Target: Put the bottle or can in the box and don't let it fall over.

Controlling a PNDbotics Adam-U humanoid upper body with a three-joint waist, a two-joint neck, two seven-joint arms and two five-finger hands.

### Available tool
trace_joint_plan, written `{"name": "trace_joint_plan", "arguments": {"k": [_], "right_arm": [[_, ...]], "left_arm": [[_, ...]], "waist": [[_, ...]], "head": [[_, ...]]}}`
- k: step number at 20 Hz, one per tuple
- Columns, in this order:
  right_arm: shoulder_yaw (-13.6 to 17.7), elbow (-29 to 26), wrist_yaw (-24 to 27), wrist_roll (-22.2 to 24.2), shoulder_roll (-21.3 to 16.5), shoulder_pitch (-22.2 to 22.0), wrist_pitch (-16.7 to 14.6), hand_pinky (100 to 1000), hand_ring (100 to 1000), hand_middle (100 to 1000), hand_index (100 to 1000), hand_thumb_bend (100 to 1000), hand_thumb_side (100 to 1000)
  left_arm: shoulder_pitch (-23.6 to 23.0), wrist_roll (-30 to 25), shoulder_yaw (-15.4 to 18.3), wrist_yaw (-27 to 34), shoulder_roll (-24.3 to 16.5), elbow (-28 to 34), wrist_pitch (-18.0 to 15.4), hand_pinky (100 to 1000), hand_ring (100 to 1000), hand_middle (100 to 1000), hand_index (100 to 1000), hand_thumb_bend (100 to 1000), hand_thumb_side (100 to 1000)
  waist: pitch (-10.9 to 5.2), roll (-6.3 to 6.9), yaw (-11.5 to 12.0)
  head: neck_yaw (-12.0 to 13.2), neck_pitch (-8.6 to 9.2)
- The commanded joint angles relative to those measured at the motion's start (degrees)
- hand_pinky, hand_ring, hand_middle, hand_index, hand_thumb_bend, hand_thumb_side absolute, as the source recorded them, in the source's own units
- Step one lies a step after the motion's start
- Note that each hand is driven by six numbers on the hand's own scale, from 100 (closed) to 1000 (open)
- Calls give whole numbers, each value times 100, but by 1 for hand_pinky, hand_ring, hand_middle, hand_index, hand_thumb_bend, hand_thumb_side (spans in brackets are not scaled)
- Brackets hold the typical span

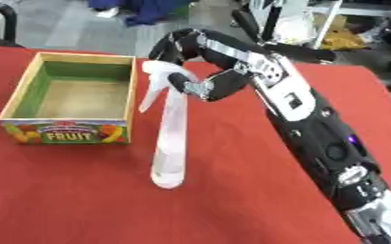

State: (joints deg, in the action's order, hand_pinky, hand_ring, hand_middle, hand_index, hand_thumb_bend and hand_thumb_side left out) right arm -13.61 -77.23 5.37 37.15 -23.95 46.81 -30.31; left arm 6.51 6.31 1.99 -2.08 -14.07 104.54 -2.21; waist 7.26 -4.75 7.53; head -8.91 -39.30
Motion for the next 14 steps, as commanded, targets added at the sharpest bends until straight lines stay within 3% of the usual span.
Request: {"name": "trace_joint_plan", "arguments": {"k": [1,14], "right_arm": [[57,-150,71,462,-168,84,-601,540,743,759,321,100,413],[190,-433,305,235,-527,115,-618,548,731,747,304,100,419]], "left_arm": [[48,-21,27,26,-61,75,-3,772,769,612,763,112,786],[72,-55,-2,85,-98,58,-12,774,769,610,763,116,783]], "waist": [[-111,34,12],[-194,-15,197]], "head": [[2,-29],[-38,13]]}}
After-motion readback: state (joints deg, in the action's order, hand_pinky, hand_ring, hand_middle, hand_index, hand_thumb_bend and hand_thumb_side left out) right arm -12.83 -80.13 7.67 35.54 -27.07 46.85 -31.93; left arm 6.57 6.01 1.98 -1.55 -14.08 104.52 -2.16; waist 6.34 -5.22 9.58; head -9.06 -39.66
